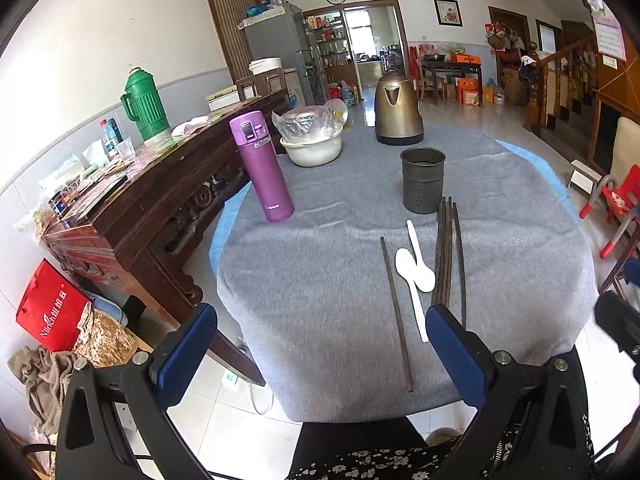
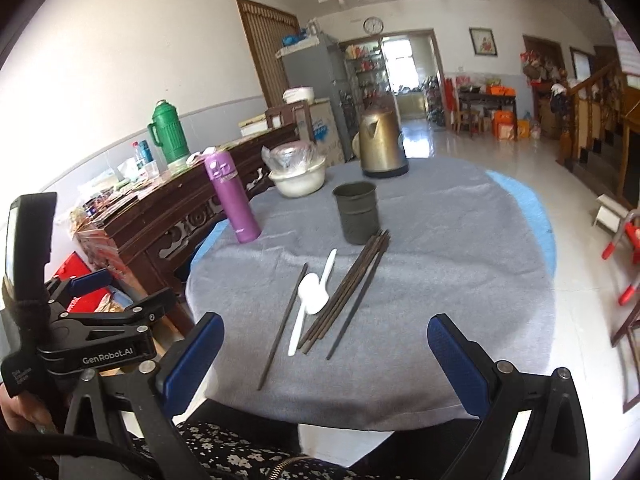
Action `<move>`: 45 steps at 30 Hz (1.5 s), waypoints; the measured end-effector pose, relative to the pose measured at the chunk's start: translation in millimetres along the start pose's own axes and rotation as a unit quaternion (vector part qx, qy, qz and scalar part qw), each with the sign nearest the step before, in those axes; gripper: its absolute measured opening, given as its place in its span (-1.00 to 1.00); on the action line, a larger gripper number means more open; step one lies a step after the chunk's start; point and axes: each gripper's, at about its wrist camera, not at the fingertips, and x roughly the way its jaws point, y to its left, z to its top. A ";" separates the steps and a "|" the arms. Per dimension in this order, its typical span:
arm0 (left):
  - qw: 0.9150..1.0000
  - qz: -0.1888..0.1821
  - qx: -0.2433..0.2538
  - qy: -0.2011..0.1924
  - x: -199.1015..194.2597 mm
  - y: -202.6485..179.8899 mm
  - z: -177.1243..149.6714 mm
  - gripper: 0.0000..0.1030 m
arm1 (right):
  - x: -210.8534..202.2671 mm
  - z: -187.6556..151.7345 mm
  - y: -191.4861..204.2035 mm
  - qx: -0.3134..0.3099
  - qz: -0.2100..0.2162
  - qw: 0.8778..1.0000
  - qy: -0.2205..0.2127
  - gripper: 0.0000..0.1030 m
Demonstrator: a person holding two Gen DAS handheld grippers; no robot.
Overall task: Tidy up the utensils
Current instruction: 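Move both tools toward the white spoons beside the grey cup, then close the right gripper on one white spoon while the left gripper grasps the other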
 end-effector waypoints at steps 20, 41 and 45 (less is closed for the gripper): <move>1.000 -0.010 0.000 0.016 9.9 -6.1 -3.7 1.00 | -3.4 -1.5 -3.7 -0.012 -0.032 0.999 -0.003 0.99; 0.992 -0.050 -0.048 0.105 112.9 37.5 20.6 0.95 | 126.4 68.5 -29.1 0.058 0.120 0.984 0.122 0.30; 0.987 -0.081 -0.048 0.131 143.8 34.2 25.1 0.40 | 189.2 81.2 -10.8 0.062 0.145 0.972 0.174 0.03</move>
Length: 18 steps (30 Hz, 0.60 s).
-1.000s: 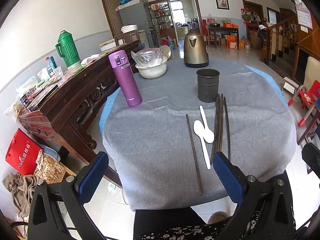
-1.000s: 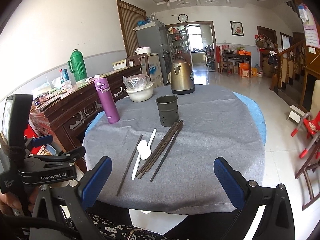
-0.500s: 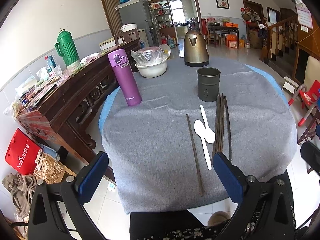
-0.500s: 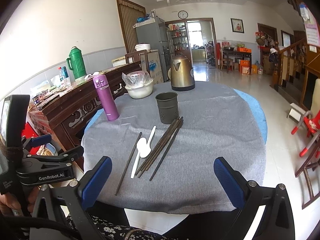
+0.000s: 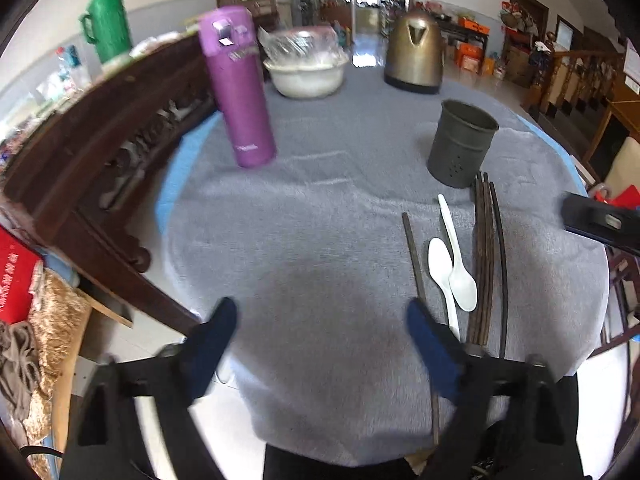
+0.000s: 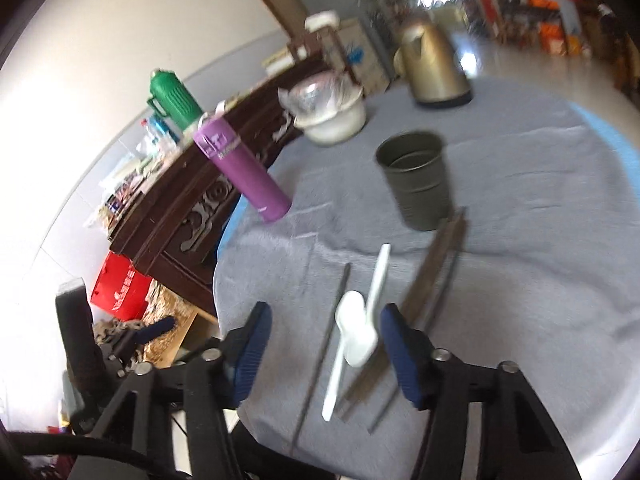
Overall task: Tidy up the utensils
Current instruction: 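Close the right gripper on one white spoon while the left gripper grasps the other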
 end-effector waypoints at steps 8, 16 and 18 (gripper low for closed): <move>0.993 -0.103 0.000 0.050 45.9 -1.1 16.3 0.00 | 102.6 34.1 -45.8 0.118 -0.007 0.989 0.092 -0.24; 0.981 -0.179 0.006 0.075 64.9 -1.0 26.0 -0.01 | 150.5 44.7 -59.6 0.140 -0.088 0.976 0.142 -0.37; 0.978 -0.195 0.014 0.076 66.1 -5.7 26.8 -0.01 | 156.9 44.0 -57.5 0.129 -0.097 0.976 0.146 -0.52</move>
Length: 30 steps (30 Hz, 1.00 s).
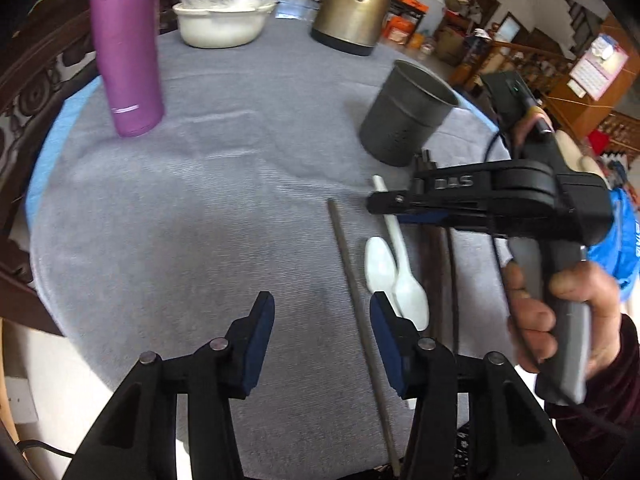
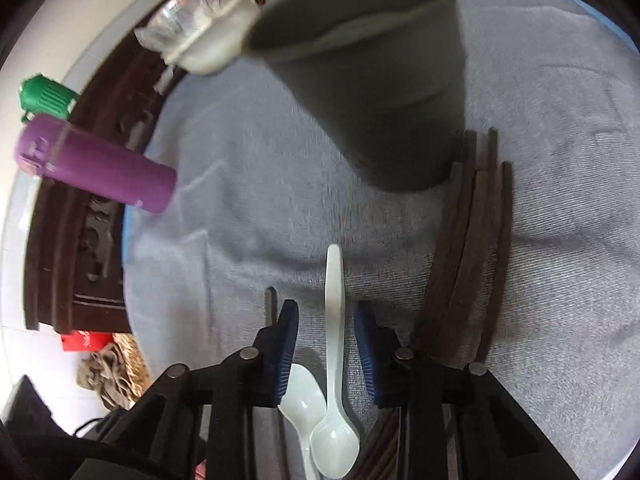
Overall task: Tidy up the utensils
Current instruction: 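Close the right gripper on one white spoon while the left gripper grasps the other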
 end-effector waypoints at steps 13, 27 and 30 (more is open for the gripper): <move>0.996 -0.046 0.070 0.036 39.4 -34.1 27.6 -0.43 | -44.5 -10.4 -11.9 -0.042 0.035 0.993 -0.108 -0.78; 0.993 -0.011 0.104 0.048 71.2 -49.2 47.6 -0.49 | -79.1 -33.5 -36.8 -0.036 0.089 0.981 -0.170 -0.79; 0.991 -0.012 0.123 0.049 72.2 -59.5 45.3 -0.63 | -73.3 -28.8 -44.2 -0.009 0.117 0.982 -0.148 -0.72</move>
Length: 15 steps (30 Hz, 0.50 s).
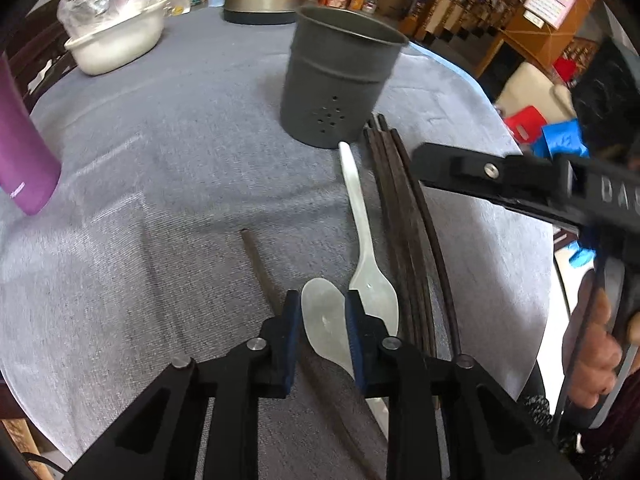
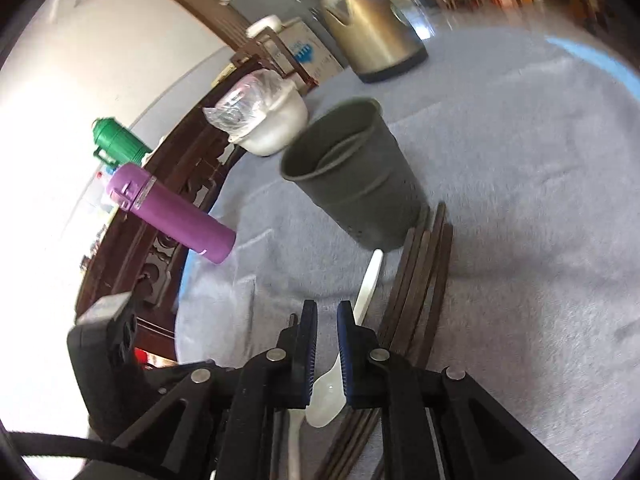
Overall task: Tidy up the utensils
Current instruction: 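Close the right gripper on one white spoon while the left gripper grasps the other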
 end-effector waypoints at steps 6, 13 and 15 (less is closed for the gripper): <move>1.000 -0.017 0.010 0.003 15.2 -0.5 1.6 -0.87 | 14.3 4.2 -11.1 0.041 0.025 0.998 0.036 -0.66; 0.999 -0.029 0.006 -0.022 -8.3 9.4 -0.4 -0.91 | 45.2 10.8 -13.6 0.072 -0.019 0.993 0.093 -0.45; 0.999 -0.031 0.004 -0.033 -18.9 14.7 -2.1 -0.91 | 53.3 10.7 -12.9 0.075 -0.041 0.990 0.109 -0.45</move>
